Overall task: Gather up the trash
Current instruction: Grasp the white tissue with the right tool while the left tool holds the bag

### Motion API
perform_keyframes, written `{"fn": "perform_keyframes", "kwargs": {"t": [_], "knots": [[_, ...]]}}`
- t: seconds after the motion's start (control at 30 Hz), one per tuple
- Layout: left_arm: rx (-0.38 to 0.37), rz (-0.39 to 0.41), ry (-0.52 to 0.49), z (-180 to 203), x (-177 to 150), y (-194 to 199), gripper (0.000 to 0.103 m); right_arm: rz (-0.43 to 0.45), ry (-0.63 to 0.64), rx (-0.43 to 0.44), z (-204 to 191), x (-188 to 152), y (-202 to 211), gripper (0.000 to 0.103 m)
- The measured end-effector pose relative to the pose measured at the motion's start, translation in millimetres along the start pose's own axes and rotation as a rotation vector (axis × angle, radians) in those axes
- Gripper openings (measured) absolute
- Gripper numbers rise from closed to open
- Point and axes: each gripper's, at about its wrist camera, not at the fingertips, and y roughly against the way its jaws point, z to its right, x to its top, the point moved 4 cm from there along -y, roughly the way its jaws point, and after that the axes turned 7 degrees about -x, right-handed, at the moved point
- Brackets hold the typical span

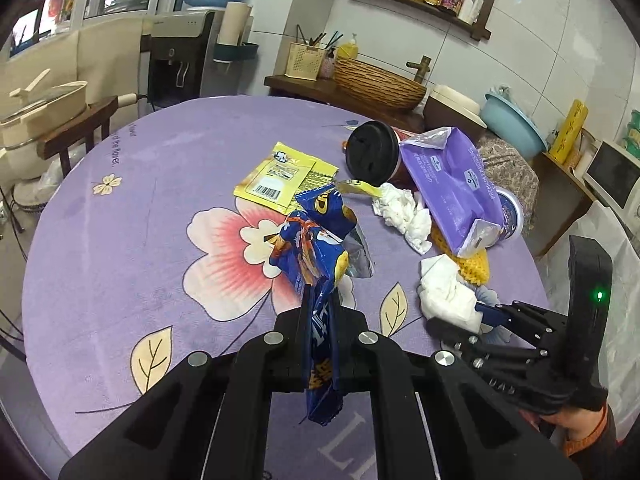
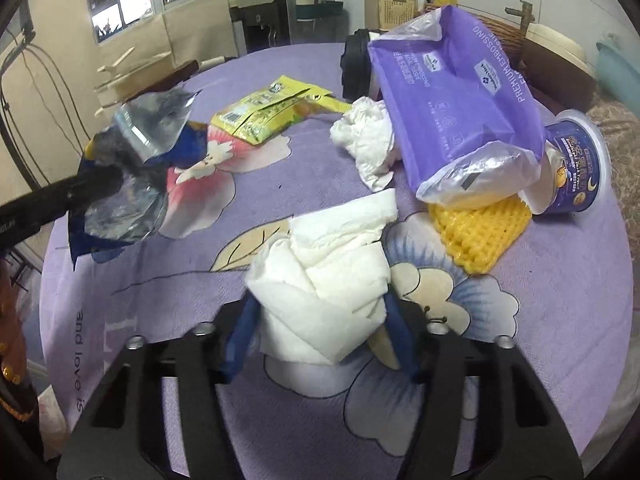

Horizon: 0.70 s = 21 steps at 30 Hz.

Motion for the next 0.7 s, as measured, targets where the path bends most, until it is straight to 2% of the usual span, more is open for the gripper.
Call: {"fn": "perform_keyframes", "kwargs": {"t": [0.03, 0.13, 0.47, 0.7], "knots": [[-0.001, 0.000, 0.000, -0.3, -0.2, 0.3, 0.007, 0.003, -0.018, 0.018, 2.4, 0.0, 0.2, 0.037], [0.004, 0.003, -0.014, 2.7, -1.1, -0.7, 0.007, 0.010, -0.039, 0.050, 7.3, -4.3, 3.8, 0.028], [-0.043, -0.001, -0.074, 29.1, -2.6, -2.1, 0.007, 0.108, -0.105, 0.052, 29.8, -22.5, 45.4, 0.022], [-0.125, -0.003, -0.158, 83.9, -5.8, -3.8, 0.007, 0.190, -0.210, -0.015, 84.8, -45.2, 90.6, 0.021]]}}
